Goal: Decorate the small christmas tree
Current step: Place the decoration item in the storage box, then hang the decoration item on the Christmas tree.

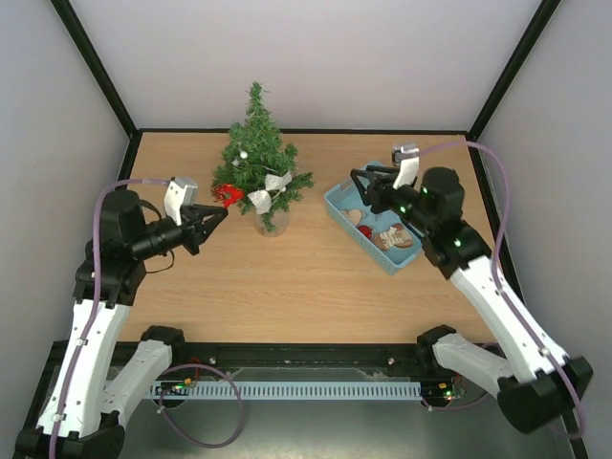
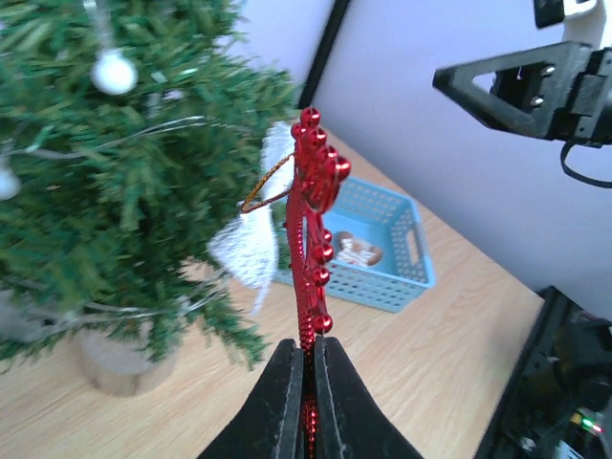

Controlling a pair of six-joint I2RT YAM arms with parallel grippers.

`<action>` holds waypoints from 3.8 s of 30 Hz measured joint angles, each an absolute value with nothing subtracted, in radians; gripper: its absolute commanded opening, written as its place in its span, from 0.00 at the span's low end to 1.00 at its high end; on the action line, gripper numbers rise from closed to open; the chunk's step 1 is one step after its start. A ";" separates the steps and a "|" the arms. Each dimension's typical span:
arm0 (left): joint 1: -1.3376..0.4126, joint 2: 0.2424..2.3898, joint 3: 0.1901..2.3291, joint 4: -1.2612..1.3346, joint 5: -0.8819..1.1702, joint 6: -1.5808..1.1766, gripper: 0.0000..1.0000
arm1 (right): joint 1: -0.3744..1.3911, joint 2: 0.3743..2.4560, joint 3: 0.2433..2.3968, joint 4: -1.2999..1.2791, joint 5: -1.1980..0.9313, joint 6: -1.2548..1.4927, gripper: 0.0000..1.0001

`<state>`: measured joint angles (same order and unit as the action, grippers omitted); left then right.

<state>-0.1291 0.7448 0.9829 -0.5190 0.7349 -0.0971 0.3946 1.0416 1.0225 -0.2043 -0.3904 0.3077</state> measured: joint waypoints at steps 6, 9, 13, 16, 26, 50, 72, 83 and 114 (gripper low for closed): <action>-0.178 0.746 0.983 -0.467 0.865 -0.109 0.02 | 0.508 0.880 0.900 0.111 -0.523 0.275 0.38; -0.210 0.749 0.982 -0.433 0.919 -0.117 0.02 | 0.607 0.912 0.896 0.183 -0.550 0.219 0.36; -0.239 0.741 0.964 -0.363 0.989 -0.138 0.02 | 0.749 0.979 0.896 0.215 -0.566 0.115 0.28; -0.263 0.731 0.940 -0.318 1.020 -0.150 0.02 | 0.812 1.026 0.908 0.223 -0.575 0.058 0.27; -0.311 0.728 0.918 -0.272 1.029 -0.157 0.02 | 0.879 1.081 0.949 0.250 -0.593 0.002 0.26; -0.337 0.742 0.915 -0.274 1.009 -0.120 0.02 | 0.900 1.092 0.961 0.252 -0.647 -0.004 0.32; -0.348 0.739 0.907 -0.287 1.002 -0.088 0.02 | 0.921 1.087 0.964 0.255 -0.619 -0.022 0.02; -0.351 0.763 0.894 -0.283 0.958 -0.067 0.02 | 0.934 1.074 0.963 0.183 -0.502 -0.080 0.02; -0.355 0.791 0.820 -0.321 0.913 -0.036 0.02 | 0.929 1.075 0.979 0.078 -0.331 -0.138 0.02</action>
